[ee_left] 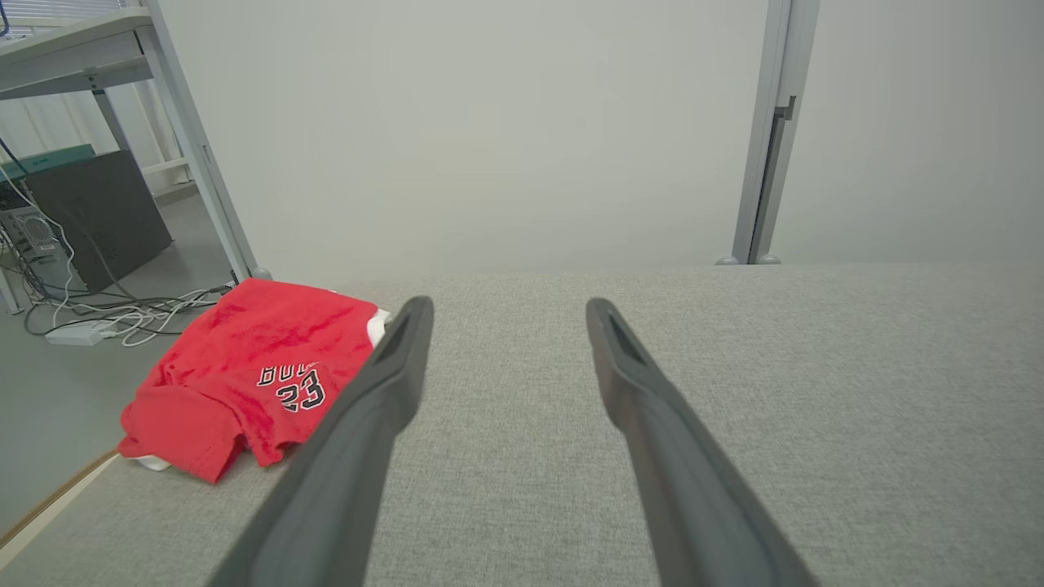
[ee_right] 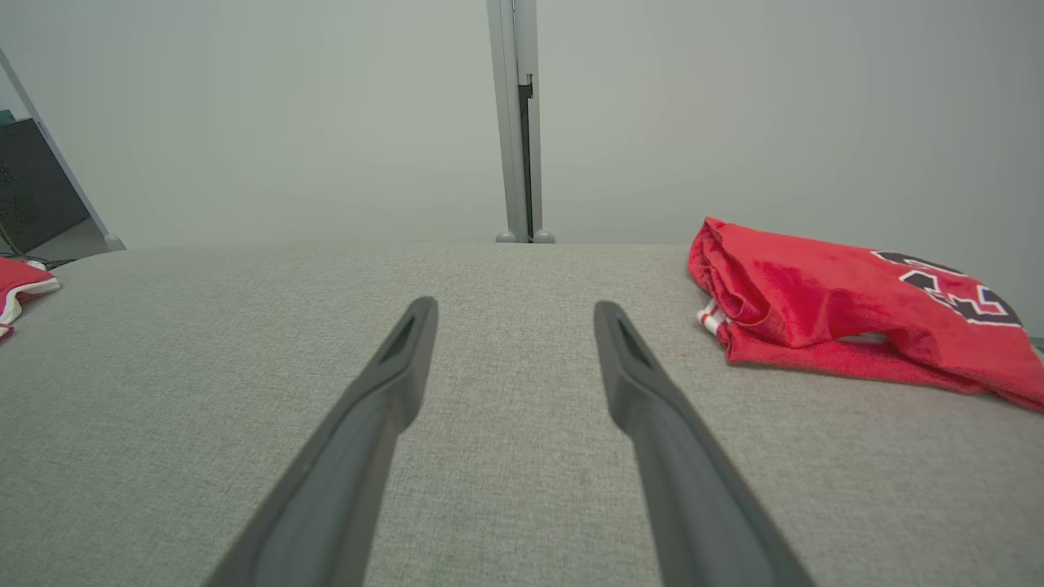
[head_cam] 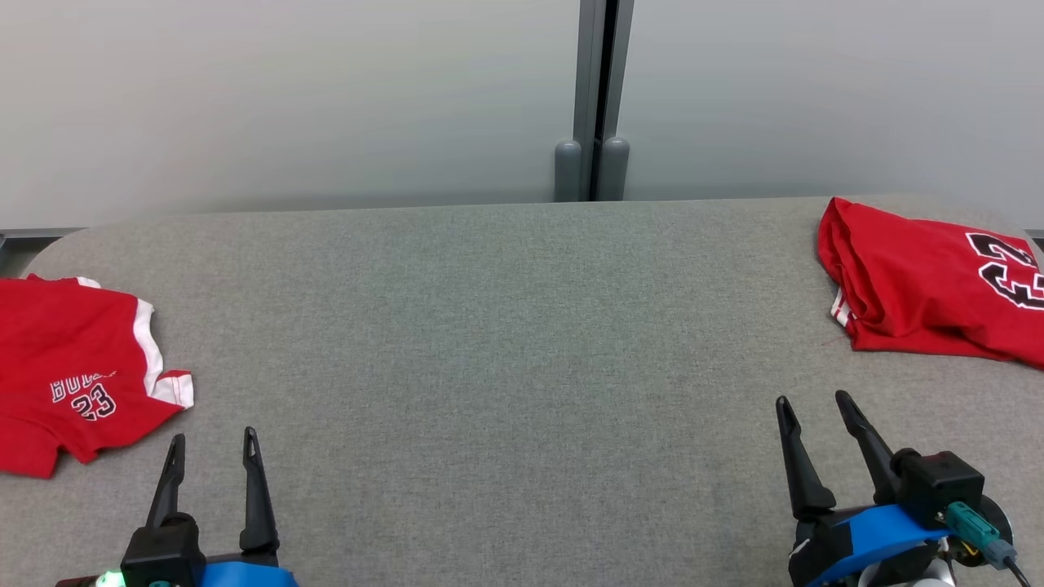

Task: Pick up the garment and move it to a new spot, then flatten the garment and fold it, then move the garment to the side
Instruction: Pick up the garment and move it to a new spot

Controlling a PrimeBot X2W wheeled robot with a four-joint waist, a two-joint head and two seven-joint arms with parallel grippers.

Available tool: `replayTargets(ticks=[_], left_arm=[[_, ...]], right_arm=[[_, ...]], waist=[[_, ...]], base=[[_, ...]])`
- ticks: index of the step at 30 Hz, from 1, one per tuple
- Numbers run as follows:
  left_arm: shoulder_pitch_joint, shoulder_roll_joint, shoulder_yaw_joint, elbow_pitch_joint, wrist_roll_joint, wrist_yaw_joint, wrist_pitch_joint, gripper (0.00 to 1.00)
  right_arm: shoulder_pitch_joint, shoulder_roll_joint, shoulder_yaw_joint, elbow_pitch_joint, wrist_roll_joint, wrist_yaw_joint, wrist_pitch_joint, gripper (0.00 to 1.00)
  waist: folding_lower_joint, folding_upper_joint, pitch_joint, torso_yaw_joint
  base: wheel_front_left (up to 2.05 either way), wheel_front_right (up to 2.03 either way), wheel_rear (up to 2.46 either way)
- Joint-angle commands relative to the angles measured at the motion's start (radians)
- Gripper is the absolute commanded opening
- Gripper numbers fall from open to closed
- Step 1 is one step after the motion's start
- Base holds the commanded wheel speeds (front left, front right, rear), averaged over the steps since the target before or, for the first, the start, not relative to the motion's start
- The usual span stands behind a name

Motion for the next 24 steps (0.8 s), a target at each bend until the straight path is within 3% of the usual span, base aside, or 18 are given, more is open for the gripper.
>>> replayTargets(ticks=[1,16,24], left_arm=[[0.009,0.007,-0.003,-0.001,-0.006,0.004,-0.004,1.0],[0.007,0.016,-0.001,-0.01,-0.013,0.015,-0.004,1.0],[0.003,0.03,0.012,-0.014,-0.021,0.026,-0.003,1.0]], right_arm=[[0.013,0.003,-0.002,-0.008,-0.002,0.0,0.003,1.0],[0.016,0.004,0.008,-0.004,0.019,0.0,0.001,1.0],[0.022,0.003,0.025,0.002,0.024,0.0,-0.003,1.0]], waist=[[0.0,0.0,0.0,0.0],[0.0,0.0,0.004,0.021],[0.0,0.0,0.006,0.081]], base=[[0.0,0.0,0.0],[0.0,0.0,0.0],[0.0,0.0,0.0]])
